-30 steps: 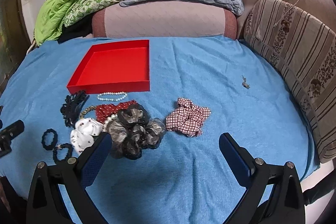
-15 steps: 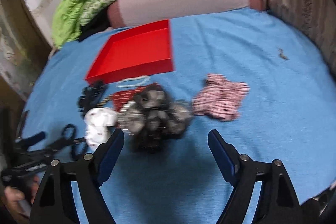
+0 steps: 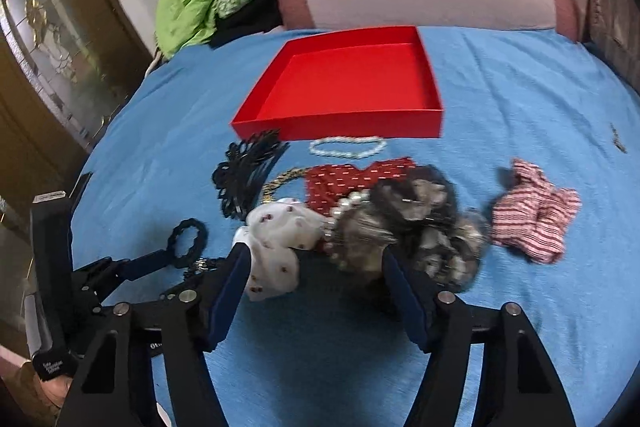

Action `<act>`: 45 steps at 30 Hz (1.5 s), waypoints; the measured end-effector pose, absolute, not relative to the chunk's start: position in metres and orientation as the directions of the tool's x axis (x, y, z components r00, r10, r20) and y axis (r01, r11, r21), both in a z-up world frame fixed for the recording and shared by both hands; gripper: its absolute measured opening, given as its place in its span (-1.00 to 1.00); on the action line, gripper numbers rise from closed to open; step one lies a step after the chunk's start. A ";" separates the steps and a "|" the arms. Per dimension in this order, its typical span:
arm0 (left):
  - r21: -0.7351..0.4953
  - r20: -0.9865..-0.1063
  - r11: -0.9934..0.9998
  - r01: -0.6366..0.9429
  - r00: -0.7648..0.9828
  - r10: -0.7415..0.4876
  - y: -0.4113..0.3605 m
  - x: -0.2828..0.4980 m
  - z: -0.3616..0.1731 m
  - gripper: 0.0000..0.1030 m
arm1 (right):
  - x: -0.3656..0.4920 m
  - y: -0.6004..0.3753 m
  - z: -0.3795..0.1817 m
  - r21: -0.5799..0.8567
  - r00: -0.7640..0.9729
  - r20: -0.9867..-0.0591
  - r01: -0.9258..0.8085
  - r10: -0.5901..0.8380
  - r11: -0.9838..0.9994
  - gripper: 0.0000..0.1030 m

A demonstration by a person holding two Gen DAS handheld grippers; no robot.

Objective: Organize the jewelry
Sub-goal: 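Grasp the black beaded hair tie with the left tool while the right tool grasps the white polka-dot scrunchie, then carry the hair tie and white scrunchie with both tools into the red tray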

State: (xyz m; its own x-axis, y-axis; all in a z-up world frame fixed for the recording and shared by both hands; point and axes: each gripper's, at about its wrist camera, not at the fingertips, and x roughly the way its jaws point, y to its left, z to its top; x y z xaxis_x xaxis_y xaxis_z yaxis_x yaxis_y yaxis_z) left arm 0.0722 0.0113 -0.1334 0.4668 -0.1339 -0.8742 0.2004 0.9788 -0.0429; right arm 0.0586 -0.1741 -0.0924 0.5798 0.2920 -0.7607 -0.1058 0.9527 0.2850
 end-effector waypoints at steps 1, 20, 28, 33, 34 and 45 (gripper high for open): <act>-0.028 -0.873 0.980 0.196 0.473 -0.120 0.010 0.072 -0.135 0.06 | 0.060 -0.171 -0.093 0.287 0.576 -0.762 -0.112 0.297 0.951 0.31; -0.193 -0.838 0.962 0.195 0.477 -0.265 0.032 0.066 -0.107 -0.87 | 0.069 -0.158 -0.099 0.320 0.541 -0.769 -0.137 0.342 0.937 -0.81; -0.187 -0.804 0.961 0.202 0.530 -0.268 0.030 0.063 -0.073 -0.87 | 0.058 -0.156 -0.075 0.300 0.584 -0.740 -0.156 0.333 0.941 -0.82; -0.162 -0.783 0.963 0.214 0.567 -0.257 0.025 0.060 -0.048 -0.87 | 0.052 -0.154 -0.058 0.284 0.612 -0.720 -0.168 0.326 0.944 -0.82; -0.155 -0.778 0.964 0.216 0.575 -0.254 0.024 0.059 -0.042 -0.87 | 0.051 -0.154 -0.054 0.281 0.618 -0.716 -0.170 0.324 0.944 -0.82; -0.144 -0.737 0.962 0.233 0.624 -0.262 0.013 0.081 0.011 -0.87 | 0.051 -0.164 -0.001 0.258 0.690 -0.657 -0.173 0.304 0.950 -0.82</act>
State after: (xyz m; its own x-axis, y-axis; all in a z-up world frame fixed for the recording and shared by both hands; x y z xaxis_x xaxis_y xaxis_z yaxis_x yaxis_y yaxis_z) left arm 0.0808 0.0134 0.0113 0.6237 -0.2615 -0.7366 0.2335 0.9617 -0.1437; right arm 0.0510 -0.1642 -0.0008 0.6902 0.3040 -0.6567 -0.1730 0.9505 0.2581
